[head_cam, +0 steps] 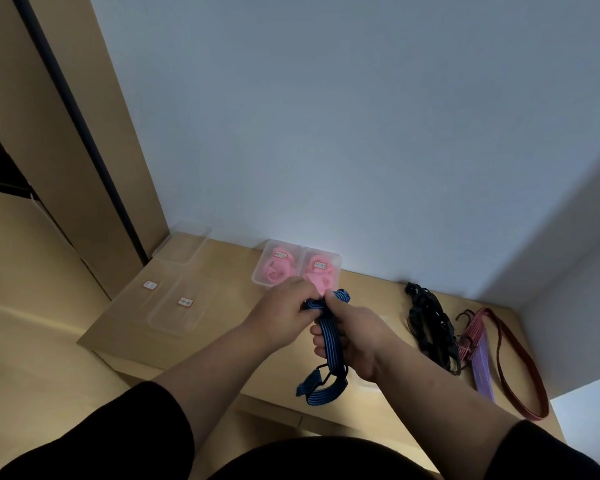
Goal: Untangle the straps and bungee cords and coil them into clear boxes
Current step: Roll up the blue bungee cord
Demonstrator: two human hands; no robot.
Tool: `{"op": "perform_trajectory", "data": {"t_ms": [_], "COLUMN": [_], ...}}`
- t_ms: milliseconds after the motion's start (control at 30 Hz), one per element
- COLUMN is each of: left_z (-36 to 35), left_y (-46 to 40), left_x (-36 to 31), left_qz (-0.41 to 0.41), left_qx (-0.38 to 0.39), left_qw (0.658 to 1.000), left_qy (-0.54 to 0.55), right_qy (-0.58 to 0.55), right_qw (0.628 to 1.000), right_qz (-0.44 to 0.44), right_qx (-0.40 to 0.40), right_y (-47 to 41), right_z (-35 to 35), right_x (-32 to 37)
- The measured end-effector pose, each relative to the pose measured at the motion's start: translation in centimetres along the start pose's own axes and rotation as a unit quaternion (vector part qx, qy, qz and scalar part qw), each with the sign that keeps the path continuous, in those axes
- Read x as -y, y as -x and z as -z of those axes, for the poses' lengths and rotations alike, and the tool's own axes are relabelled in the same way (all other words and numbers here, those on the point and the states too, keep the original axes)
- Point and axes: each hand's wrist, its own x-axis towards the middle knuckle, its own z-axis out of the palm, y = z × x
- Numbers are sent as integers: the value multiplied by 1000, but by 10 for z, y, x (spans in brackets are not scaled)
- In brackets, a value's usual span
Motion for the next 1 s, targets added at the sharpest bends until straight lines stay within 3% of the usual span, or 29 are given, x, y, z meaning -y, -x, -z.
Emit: {"op": "perform_trajectory", "data": {"t_ms": [133, 233, 300, 400, 467, 667, 800, 900, 1000], "left_z": [-3, -5, -5, -4, -2, -1, -3, -3, -4], "left_y": [3, 7, 10, 11, 10, 9, 7, 5, 7], "left_x": [3, 4, 3, 4, 6, 2, -5, -13, -19], "left_qz": [-31, 38, 124, 238, 249, 203, 174, 69, 14], "left_qx": [9, 27, 38, 64, 82, 97, 24, -9, -5], "left_qw": [999, 991, 961, 877, 863, 900, 966, 996, 999], "left_qy": [13, 124, 245, 412, 432, 372, 189, 50, 32], "right_qy": [-12, -2, 11, 38, 55, 56, 59, 43, 0], "right_qw": [1000, 1000, 999, 999, 998, 998, 998, 999, 1000], "right_qz": [-7, 5, 16, 21, 20, 21, 6, -8, -16], "right_qx": [-17, -20, -27, -32, -25, -13, -27, -22, 0], "right_y": [1, 1, 1, 1, 2, 5, 8, 9, 10], "right_z": [1, 1, 2, 3, 4, 5, 2, 0, -3], "right_x": [-1, 0, 4, 6, 3, -3, -4, -5, -6]}}
